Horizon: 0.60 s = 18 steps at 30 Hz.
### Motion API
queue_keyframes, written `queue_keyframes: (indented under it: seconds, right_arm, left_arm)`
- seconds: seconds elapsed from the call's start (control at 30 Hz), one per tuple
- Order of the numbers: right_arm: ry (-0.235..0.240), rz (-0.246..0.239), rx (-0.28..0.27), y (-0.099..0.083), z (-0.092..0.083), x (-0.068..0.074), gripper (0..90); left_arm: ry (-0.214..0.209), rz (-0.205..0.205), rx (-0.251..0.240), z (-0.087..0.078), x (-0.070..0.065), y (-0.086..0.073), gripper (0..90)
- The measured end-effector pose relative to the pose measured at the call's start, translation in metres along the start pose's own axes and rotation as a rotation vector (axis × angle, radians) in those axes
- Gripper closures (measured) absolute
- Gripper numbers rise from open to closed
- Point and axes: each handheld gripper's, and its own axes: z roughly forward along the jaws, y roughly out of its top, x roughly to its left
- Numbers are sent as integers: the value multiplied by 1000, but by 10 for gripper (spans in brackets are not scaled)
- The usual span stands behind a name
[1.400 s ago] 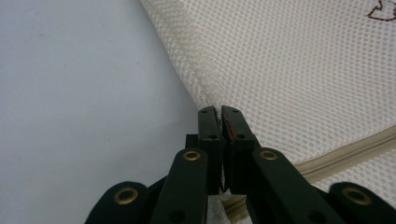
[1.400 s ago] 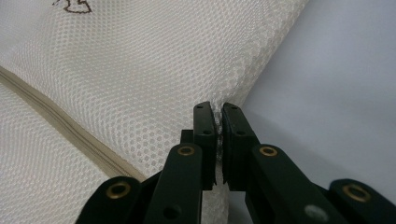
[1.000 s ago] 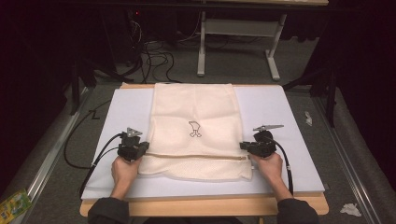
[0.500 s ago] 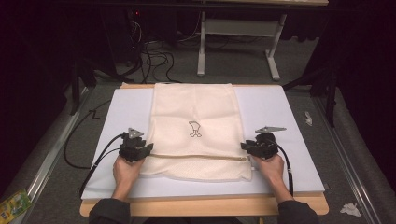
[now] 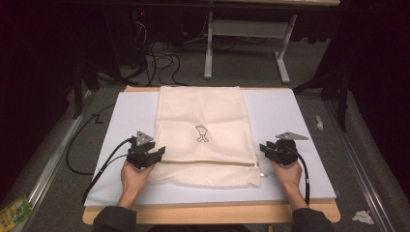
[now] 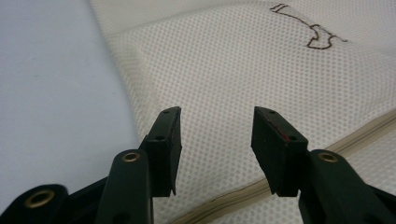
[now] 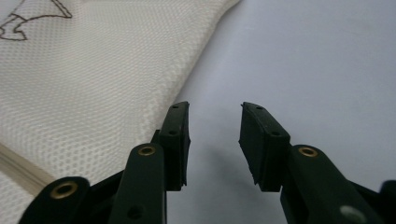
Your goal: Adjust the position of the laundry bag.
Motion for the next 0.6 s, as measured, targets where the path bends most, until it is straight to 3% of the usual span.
queue_keyframes:
  seconds: [0.13,0.4,0.53,0.6]
  right_arm:
    - [-25,-9,-18,-2,-1,-5,643]
    - [-74,21,-19,-6,5,-10,647]
    - [-83,7,-32,-7,7,-8,647]
    - [-84,-2,-49,-7,5,-8,647]
  left_arm:
    - [-34,1,-5,4,-13,6,544]
    - [-90,26,16,12,-40,19,577]
    - [-167,18,30,19,-62,29,582]
    - [-193,34,36,21,-72,33,592]
